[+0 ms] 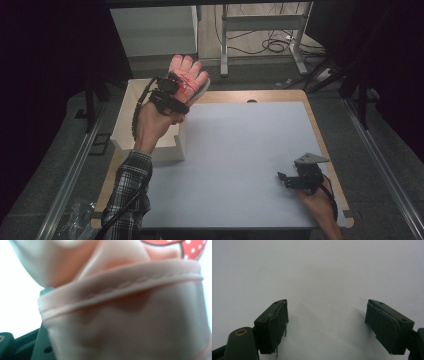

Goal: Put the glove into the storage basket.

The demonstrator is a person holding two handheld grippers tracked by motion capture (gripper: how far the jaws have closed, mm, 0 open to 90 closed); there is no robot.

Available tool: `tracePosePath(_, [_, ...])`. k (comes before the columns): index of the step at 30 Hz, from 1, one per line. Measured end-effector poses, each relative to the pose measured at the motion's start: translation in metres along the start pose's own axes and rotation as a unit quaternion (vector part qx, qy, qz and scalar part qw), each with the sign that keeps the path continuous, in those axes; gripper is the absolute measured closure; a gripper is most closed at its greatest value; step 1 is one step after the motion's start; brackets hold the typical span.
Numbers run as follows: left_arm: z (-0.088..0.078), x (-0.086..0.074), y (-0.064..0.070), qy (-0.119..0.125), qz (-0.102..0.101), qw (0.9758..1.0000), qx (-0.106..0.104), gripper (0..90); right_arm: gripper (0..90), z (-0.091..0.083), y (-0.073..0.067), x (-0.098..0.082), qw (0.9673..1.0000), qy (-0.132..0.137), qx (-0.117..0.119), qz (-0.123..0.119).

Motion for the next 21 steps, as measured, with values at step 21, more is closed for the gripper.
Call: tracePosePath(21, [0.022, -0.027, -0.063, -0.007, -0.078, 0.9959, 0.046, 39.6, 18.7, 0.0, 0.0, 0.0, 1.0, 0.0, -0.001, 0.001])
Point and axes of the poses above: each handheld gripper's, and its own axes: z roughly forward along the jaws, x roughly out of its top, y roughly to its right, the point moved 3 cm from there along z, roughly forward along the jaws, and after that the axes turned 6 degrees about -z, right-handed, at the moved point
